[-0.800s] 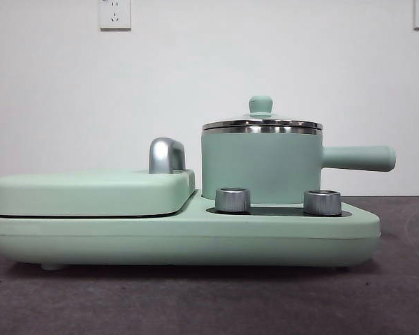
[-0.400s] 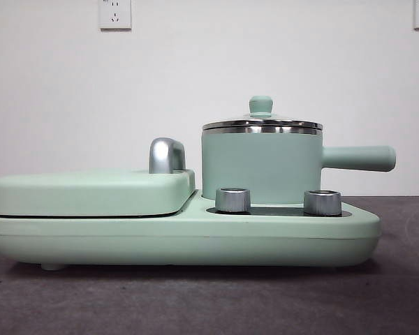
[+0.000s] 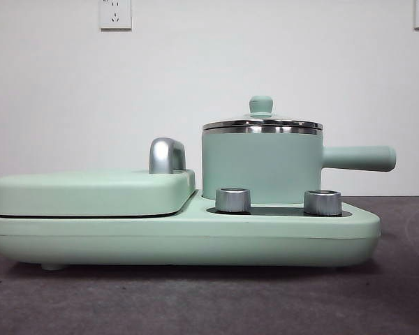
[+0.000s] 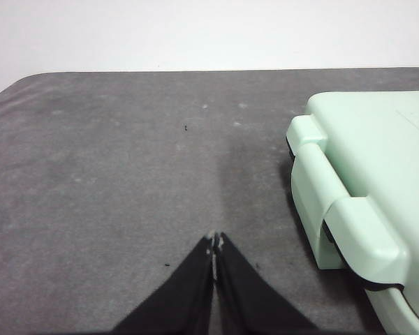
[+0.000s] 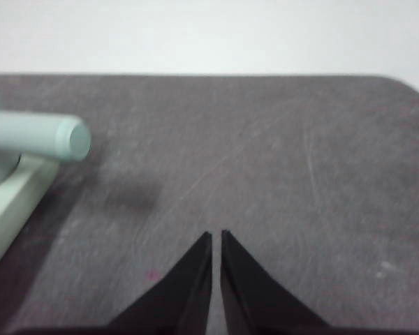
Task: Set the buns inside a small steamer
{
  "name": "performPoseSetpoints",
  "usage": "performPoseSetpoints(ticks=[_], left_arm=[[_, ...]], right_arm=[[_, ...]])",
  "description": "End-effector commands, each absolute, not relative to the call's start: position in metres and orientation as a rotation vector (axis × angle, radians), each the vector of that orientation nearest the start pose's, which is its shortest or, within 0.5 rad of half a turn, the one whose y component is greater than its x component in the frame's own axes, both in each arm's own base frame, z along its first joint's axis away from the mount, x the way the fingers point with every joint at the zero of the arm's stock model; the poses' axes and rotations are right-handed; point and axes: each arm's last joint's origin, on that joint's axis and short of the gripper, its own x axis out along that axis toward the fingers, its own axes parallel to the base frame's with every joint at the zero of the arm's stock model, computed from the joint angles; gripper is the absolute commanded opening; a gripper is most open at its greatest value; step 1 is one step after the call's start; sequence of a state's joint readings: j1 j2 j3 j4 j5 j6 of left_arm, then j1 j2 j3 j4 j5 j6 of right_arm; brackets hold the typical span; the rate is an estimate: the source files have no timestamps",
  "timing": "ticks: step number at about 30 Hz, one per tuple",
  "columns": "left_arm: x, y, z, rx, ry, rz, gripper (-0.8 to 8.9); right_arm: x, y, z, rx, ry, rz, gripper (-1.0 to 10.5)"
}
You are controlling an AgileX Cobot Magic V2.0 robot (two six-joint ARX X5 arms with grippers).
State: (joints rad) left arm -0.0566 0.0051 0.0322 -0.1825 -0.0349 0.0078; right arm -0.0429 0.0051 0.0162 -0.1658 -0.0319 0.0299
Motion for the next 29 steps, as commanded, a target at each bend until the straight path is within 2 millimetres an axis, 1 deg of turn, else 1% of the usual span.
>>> performPoseSetpoints(ticks=[1,9,29], left_arm=[[0.0955,-0.0043,0.1496,0.022,0.177,-0.019,0.07],[0.0955,-0.0043,0.1496,0.023,0.177,-0.020,0.07],[0.0955,-0.0043,0.1496,0.023,0.177,-0.020,0.07]], right_arm=[[0.0958,-0.0017,0.1498,0.028,0.172,-0.001,0.2],[0.0959,0.0011,0.1504,0.020,0.166,0.030,0.2],[0.0962,0.0012,0.1522,0.020,0.147,0.028,0.2]])
